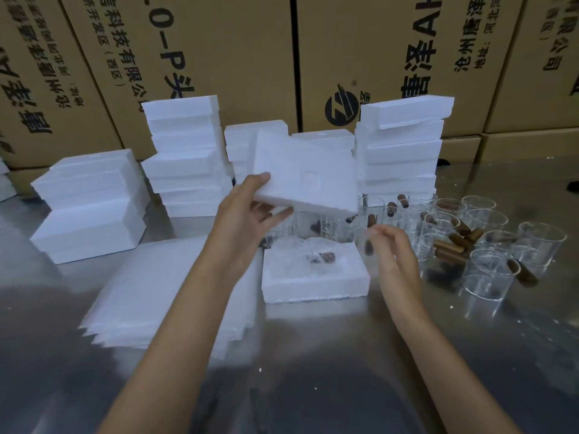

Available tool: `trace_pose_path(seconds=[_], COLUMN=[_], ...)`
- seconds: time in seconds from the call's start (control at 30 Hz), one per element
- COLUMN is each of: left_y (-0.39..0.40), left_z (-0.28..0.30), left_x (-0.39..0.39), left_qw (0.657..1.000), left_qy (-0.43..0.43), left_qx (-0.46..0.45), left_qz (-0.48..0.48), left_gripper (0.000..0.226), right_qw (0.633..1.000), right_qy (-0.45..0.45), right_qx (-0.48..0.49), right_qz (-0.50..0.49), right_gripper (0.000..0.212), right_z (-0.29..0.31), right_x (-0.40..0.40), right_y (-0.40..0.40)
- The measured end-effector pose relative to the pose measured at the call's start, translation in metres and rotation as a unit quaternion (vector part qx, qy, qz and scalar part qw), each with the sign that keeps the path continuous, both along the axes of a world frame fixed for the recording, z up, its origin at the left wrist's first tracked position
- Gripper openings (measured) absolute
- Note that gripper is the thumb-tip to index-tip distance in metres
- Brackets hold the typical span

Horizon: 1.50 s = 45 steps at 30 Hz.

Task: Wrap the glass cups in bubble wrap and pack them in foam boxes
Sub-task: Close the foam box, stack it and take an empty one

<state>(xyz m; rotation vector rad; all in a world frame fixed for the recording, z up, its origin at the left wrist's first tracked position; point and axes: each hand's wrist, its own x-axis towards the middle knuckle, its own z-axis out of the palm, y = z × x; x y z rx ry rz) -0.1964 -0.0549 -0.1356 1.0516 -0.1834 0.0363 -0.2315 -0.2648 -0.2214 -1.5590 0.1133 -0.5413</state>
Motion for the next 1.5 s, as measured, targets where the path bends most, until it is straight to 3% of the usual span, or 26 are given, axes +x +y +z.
trace_pose_path(seconds=[0.1, 0.17, 0.23, 0.33, 0.4, 0.47, 0.57, 0.63, 0.7, 0.83, 1.03, 1.17, 1.5], left_y=[0.004, 0.006, 0.009, 0.012, 0.014, 0.014, 0.013, 0.012, 0.012, 0.011, 0.010, 0.011, 0.009], left_z=[-0.022, -0.029, -0.031, -0.034, -0.038, -0.041, -0.045, -0.047, -0.048, -0.048, -0.050, -0.050, -0.054], left_x=[-0.013, -0.016, -0.018, -0.018, -0.019, -0.020, -0.021, -0.020, -0.020, -0.019, -0.018, -0.016, -0.014], left_qw=[0.995, 0.997, 0.986, 0.916, 0.858, 0.825, 0.799, 0.799, 0.826, 0.883, 0.877, 0.891, 0.857], left_qy=[0.057, 0.066, 0.081, 0.103, 0.075, 0.057, 0.045, 0.042, 0.043, 0.049, 0.045, 0.059, 0.085], left_qx=[-0.054, 0.013, 0.143, 0.354, 0.456, 0.503, 0.547, 0.550, 0.519, 0.446, 0.465, 0.443, 0.505], left_qz=[-0.066, -0.047, 0.022, 0.158, 0.226, 0.252, 0.244, 0.239, 0.218, 0.138, 0.115, 0.080, 0.055], left_gripper=[0.035, 0.032, 0.031, 0.051, 0.072, 0.075, 0.062, 0.054, 0.036, 0.040, 0.041, 0.045, 0.051], right_qw=[0.998, 0.997, 0.996, 0.997, 0.995, 0.993, 0.987, 0.987, 0.990, 0.991, 0.991, 0.990, 0.987], right_qy=[0.004, 0.027, 0.050, 0.056, 0.072, 0.084, 0.118, 0.121, 0.100, 0.104, 0.102, 0.117, 0.134], right_qx=[0.043, 0.037, 0.039, 0.003, -0.010, -0.018, -0.028, -0.038, -0.050, -0.008, -0.009, 0.002, 0.022], right_qz=[0.043, 0.059, 0.062, 0.061, 0.068, 0.086, 0.107, 0.097, 0.090, 0.086, 0.084, 0.084, 0.087], right_gripper=[0.035, 0.030, 0.025, 0.020, 0.046, 0.069, 0.070, 0.062, 0.051, 0.047, 0.009, 0.007, 0.011], right_z=[0.012, 0.015, 0.015, 0.016, 0.013, 0.006, -0.001, -0.003, -0.004, -0.003, -0.006, -0.007, -0.003], right_x=[-0.006, -0.008, -0.011, -0.010, -0.007, -0.002, 0.004, 0.006, 0.006, 0.006, 0.004, 0.006, 0.004], right_y=[0.003, 0.003, 0.006, 0.008, 0.009, 0.006, 0.003, 0.002, 0.002, 0.001, 0.001, -0.001, -0.001])
